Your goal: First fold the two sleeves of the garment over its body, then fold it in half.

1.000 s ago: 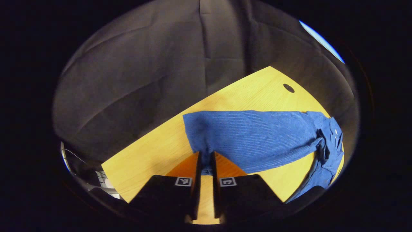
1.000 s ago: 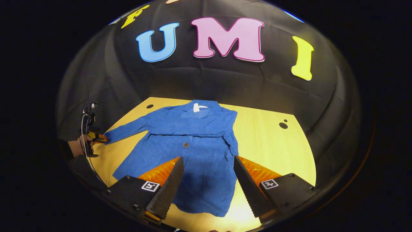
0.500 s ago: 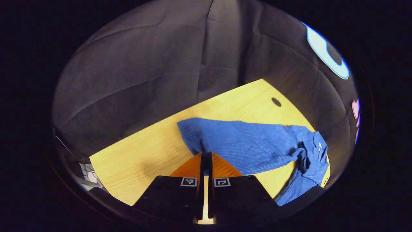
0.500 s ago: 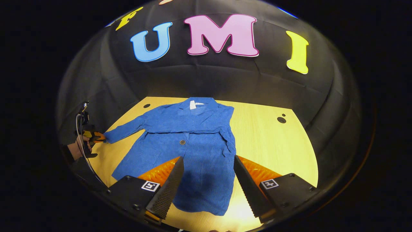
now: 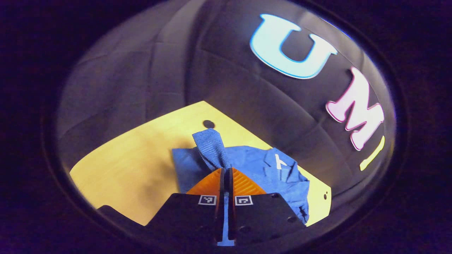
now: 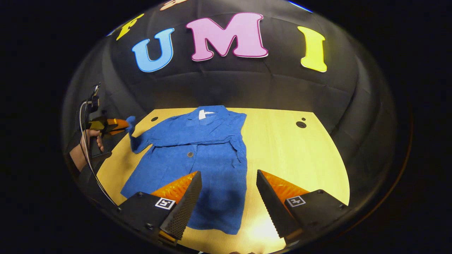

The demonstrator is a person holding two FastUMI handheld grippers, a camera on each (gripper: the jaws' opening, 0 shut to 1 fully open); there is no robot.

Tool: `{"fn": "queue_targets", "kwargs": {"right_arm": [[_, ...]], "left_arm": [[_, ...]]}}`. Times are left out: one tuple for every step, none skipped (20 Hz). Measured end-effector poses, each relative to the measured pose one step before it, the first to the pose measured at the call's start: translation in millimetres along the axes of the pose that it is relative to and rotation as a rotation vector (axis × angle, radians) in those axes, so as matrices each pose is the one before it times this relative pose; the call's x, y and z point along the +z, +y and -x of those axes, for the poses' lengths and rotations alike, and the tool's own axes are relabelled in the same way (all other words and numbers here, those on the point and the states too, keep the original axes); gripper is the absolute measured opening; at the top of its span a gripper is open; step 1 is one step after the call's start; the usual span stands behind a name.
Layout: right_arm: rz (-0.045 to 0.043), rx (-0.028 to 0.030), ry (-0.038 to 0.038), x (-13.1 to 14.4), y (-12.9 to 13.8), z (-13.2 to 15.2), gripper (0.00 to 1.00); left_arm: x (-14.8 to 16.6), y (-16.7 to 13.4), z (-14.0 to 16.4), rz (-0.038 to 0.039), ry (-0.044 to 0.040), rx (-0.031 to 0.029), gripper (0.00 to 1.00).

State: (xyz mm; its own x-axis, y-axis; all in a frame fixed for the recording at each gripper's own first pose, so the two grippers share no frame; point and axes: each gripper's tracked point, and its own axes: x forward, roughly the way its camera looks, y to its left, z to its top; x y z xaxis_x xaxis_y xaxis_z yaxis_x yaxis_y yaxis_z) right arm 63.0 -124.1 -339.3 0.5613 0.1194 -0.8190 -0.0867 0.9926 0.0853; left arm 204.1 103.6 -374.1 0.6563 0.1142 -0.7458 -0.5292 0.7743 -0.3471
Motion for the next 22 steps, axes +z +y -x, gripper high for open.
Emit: {"fn": "queue_targets", "kwargs": {"right_arm": [[-0.00861, -0.01597, -0.00384, -1.25, -8.47, 4.19, 0.98], [-0.01619, -0.01533, -0.00139, -1.74, -8.04, 2.9, 0.98], [-0.02, -0.01625, -0.00103, -3.61, -9.57, 3.85, 0.98], [-0.02137, -0.01763, 0.00077, -2.29, -9.77, 2.66, 0.98], [-0.021, -0.01957, 0.00079, -2.29, -10.71, 2.98, 0.98], [-0.02029, -0.02017, 0.00285, -2.48, -10.37, 1.92, 0.98], [-0.02089, -0.019, 0.00214, -3.4, -8.25, 4.25, 0.98], [-0.02105, -0.01661, -0.00065, -1.86, -8.2, 2.24, 0.98], [-0.01866, -0.01562, -0.00152, -2.76, -8.62, 2.22, 0.98], [-0.01215, -0.01141, -0.00261, -1.73, -6.64, 3.96, 0.98], [-0.00201, -0.00907, -0.01254, -0.07, -5.8, 3.5, 0.98], [0.00542, -0.00878, -0.01145, -0.68, -4.36, 3.37, 0.98], [0.00654, -0.00868, -0.00102, -3.19, -5.1, 2.71, 0.98], [0.00122, -0.00334, 0.0084, -4.87, -2.77, 2.0, 0.98], [-0.00771, -0.00076, 0.0087, -4.39, -0.22, 1.47, 0.98], [-0.01413, 0.00366, 0.00429, -2.85, 2.54, 0.43, 0.98], [-0.01149, 0.00592, 0.00377, -3.25, 4.26, -0.86, 0.98], [-0.00314, 0.00707, 0.00553, -3.42, 5.97, -1.83, 0.98], [0.00575, 0.01173, 0.01903, -7.72, 7.54, -1.98, 0.98], [0.01094, 0.01576, 0.02005, -6.76, 8.25, -2.72, 0.98], [0.00831, 0.01385, 0.01632, -4.98, 7.44, -2.57, 0.98], [0.00573, 0.01437, 0.01758, -5.3, 6.88, -3.86, 0.98]], "left_arm": [[-6.8, -33.46, -11.36, -0.03431, 0.01984, -0.04812, 0.02], [-11.19, -29.5, -10.92, -0.02751, 0.02521, -0.04793, 0.02], [-8.74, -30.12, -12.57, -0.01711, 0.02493, -0.05007, 0.03], [-7.84, -29.49, -9.88, -0.0125, 0.02217, -0.04513, 0.03], [-5.64, -26.67, -12.17, -0.01448, 0.02035, -0.04146, 0.02], [-7.57, -23.64, -12.62, -0.01508, 0.02355, -0.03883, 0.02], [-5.28, -23.46, -12.87, -0.01639, 0.02444, -0.03677, 0.03], [-8.25, -19.84, -15.68, -0.01674, 0.02265, -0.03015, 0.03], [-6.28, -15.01, -14.6, -0.01485, 0.019, -0.01104, 0.03], [-7.74, -9.95, -14.86, 0.00057, 0.0096, -0.00308, 0.03], [-6.87, -6.73, -14.77, 0.01917, 0.01009, 0.00194, 0.03], [-5.36, -7.06, -8.09, 0.02562, 0.00745, 0.01094, 0.03], [-5.89, -6.74, -9.4, 0.02871, 0.01517, -0.00045, 0.15], [-5.51, -2.98, -12.92, 0.01582, 0.01411, 0.00788, 0.31], [-4.81, 2.68, -2.69, -0.00201, 0.01027, 0.02375, 0.48], [-6.89, 6.07, -1.27, -0.01848, 0.0085, 0.02625, 0.55], [-3.49, 10.55, 2.22, -0.02917, -0.00173, 0.03749, 0.71], [4.39, 15.09, 7.88, -0.03712, -0.01659, 0.04633, 0.87], [1.31, 12.32, 7.73, -0.03716, -0.0094, 0.02648, 0.85], [-1.24, 9.96, 12.46, -0.02776, -0.00477, 0.01093, 0.84], [-1.57, 11.55, 16.47, -0.02262, -0.00528, 0.00667, 0.85], [-4.75, 14.47, 20.13, -0.022, -0.00322, 0.00694, 0.85]]}}
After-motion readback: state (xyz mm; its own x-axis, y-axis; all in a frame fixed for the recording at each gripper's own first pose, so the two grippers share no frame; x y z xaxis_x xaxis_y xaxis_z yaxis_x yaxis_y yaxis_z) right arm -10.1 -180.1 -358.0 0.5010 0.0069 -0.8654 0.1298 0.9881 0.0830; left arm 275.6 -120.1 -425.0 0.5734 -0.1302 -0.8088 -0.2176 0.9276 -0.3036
